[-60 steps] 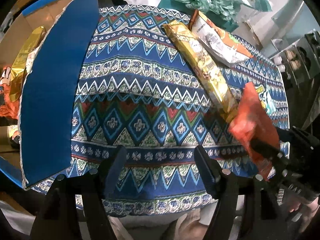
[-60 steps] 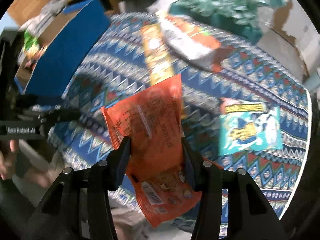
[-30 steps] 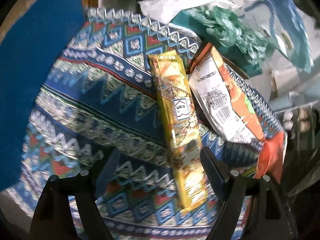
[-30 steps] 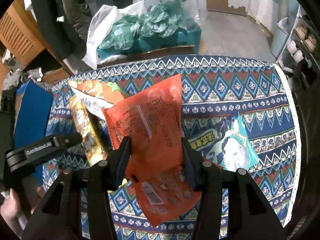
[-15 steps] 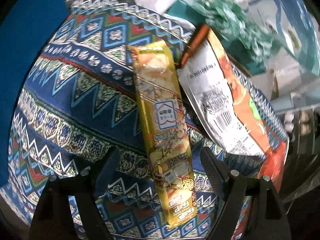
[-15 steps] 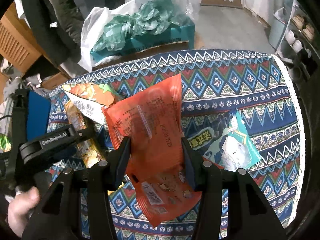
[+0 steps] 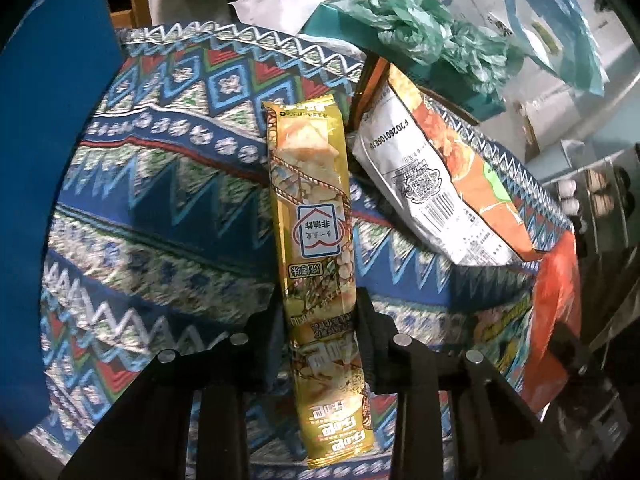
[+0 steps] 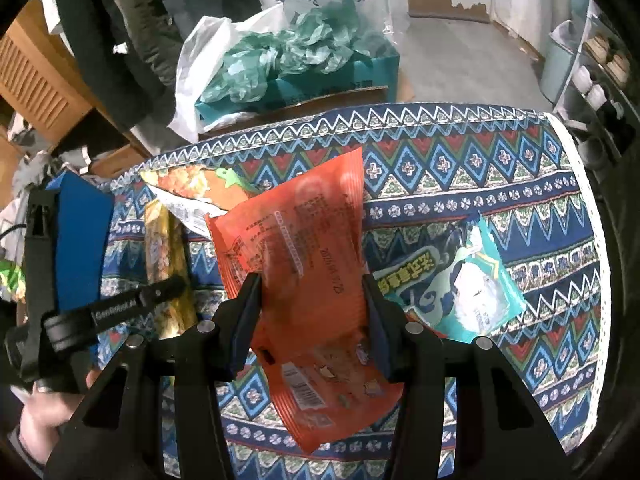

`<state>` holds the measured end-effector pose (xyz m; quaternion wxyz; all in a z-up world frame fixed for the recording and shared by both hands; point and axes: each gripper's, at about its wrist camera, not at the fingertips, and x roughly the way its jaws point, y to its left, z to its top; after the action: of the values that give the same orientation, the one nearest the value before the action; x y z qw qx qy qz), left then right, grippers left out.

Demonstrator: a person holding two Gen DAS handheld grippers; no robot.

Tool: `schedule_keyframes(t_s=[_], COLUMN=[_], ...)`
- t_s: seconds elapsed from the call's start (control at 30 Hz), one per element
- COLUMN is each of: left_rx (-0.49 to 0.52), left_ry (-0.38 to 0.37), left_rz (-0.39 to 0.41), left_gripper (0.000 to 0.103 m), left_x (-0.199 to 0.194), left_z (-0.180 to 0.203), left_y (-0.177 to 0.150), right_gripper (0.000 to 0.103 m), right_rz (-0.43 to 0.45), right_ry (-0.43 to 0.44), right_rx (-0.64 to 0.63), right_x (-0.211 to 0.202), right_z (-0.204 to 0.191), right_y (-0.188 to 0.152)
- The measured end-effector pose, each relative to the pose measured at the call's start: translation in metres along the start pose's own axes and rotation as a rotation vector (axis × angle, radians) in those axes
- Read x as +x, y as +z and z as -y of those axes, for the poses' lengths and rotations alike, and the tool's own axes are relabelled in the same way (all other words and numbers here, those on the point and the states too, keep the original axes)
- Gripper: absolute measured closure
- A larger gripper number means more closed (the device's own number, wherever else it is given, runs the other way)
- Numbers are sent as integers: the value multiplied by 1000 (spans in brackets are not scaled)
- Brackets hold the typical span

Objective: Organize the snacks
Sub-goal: 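Carry the yellow wafer pack and red bag toward the box with both tools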

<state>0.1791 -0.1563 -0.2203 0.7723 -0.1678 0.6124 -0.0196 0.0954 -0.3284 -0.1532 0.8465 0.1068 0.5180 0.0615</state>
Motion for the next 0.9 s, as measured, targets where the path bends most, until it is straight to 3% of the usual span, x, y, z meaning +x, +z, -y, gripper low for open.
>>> schedule_keyframes(t_s=[0.27, 0.53, 0.9], left_rx=[77, 135, 145], left_ry=[23, 14, 12], left_rz=[61, 132, 187], left_gripper=[71, 71, 71], left_x=[-33, -75, -120], left_z=[-28, -31, -53], left_y=[-25, -37, -38], right_gripper=[54, 54, 54], right_rz=[17, 37, 85], right_ry=[15, 32, 71], right_rx=[-36, -77, -131], right_x=[-16, -27, -45], right_z=[-20, -47, -87], right_y=[-5, -5, 3])
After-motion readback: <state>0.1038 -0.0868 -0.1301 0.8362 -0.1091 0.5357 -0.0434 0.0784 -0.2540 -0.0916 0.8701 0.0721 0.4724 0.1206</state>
